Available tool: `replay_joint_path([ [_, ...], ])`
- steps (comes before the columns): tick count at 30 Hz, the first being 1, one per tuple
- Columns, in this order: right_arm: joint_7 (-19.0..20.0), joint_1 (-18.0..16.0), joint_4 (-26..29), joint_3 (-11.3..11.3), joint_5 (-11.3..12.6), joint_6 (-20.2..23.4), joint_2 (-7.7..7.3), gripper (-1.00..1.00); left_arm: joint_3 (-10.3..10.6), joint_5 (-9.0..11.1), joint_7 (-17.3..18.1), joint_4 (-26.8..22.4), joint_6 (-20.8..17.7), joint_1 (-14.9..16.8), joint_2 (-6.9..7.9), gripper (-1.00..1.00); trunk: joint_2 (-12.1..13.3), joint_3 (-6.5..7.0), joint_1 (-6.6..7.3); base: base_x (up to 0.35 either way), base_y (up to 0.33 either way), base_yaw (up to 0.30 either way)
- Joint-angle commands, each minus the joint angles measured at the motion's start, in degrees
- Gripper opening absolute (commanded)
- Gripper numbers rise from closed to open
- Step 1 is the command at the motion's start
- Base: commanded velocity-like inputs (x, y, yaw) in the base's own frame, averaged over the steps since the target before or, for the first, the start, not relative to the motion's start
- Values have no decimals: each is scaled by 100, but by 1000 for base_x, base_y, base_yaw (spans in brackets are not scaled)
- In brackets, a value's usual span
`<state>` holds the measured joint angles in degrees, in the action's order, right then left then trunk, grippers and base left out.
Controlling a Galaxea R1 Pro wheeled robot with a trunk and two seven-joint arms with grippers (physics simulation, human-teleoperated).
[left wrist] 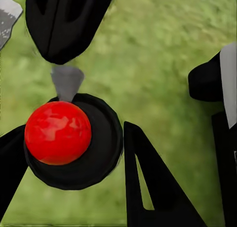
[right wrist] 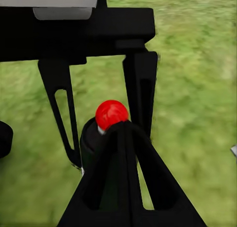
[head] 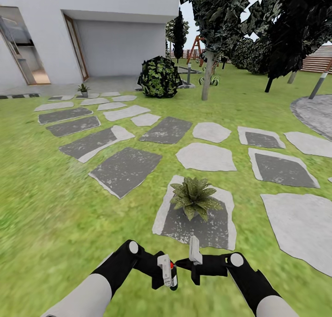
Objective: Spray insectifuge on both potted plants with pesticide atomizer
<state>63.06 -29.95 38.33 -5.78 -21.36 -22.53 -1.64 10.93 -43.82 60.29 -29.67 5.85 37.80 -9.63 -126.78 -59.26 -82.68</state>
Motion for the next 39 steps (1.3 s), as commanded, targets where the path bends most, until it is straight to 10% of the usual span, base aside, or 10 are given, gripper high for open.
replay_joint_path([
  [1, -5, -2, 9, -11, -26, -24, -3, -100, -2, -65, 4, -2, 57, 1, 9, -100, -2, -5, 1, 0, 0, 0],
  [9, -5, -2, 12, -12, -32, -24, -3, -100, 21, -180, 1, 9, 26, 8, 353, -100, -2, -5, 1, 0, 0, 0],
  [20, -11, -2, -9, -12, -60, -24, -8, -100, -15, -212, 1, 21, 44, -35, 1480, -100, -2, -5, 1, 0, 0, 0],
  [21, -12, -2, -11, -10, -60, -24, -10, 100, -22, -197, 1, 24, 46, -37, 1596, -100, -2, -5, 1, 0, 0, 0],
  [28, -190, -2, -37, 27, -56, -46, -21, 100, -43, -162, -120, 43, 30, -104, 2106, -100, -2, -5, 1, 0, 0, 0],
  [34, -2431, 15, -1212, 8, -58, -56, -38, 100, -487, 147, -1203, 561, 30, -183, 2132, -100, -2, -5, 1, 0, 0, 0],
  [39, -4982, 25, -2077, 23, 65, -80, -37, 100, -1068, 1304, -2512, 1456, 173, -193, 2101, -100, -2, -5, 1, 0, 0, 0],
])
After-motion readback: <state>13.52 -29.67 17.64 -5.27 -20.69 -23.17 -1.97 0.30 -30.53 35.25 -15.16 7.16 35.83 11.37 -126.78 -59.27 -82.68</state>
